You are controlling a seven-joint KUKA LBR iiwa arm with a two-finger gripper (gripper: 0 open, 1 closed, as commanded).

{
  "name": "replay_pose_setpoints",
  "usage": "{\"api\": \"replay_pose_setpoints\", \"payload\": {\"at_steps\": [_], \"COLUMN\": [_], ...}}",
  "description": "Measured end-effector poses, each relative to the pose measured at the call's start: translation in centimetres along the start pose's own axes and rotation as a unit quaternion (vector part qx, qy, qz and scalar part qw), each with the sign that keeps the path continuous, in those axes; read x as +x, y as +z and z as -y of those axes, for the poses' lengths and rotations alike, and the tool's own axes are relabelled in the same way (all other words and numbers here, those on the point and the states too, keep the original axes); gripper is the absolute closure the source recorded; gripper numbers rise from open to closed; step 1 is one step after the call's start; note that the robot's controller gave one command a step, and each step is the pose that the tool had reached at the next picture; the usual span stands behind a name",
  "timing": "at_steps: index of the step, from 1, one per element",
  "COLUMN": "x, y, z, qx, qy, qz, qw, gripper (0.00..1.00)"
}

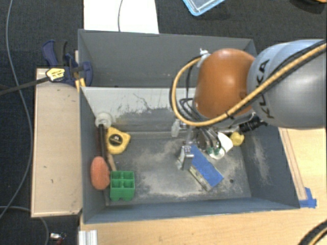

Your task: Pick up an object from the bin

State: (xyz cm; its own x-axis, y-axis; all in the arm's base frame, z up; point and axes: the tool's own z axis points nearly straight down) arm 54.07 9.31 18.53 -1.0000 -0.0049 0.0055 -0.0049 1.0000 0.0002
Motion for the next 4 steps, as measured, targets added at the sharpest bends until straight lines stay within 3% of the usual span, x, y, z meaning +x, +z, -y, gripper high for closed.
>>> {"api": "replay_pose_setpoints", "payload": {"at_steps": [1, 2, 3, 4], "x": [-0.2, -2.8, -3.1, -1.5], "y": [-0.5, -7.5, -10.5, -4.0], "z": [0.1, 4.3, 5.6, 6.5], "qx": [0.0, 0.0, -0.001, 0.0], "qy": [0.002, -0.002, 0.008, -0.029], "qz": [0.004, 0.0034, 0.0054, 0.0072], "qw": [1.0, 1.0, 1.0, 0.9995], "gripper": [0.0, 0.0, 0.0, 0.0]}}
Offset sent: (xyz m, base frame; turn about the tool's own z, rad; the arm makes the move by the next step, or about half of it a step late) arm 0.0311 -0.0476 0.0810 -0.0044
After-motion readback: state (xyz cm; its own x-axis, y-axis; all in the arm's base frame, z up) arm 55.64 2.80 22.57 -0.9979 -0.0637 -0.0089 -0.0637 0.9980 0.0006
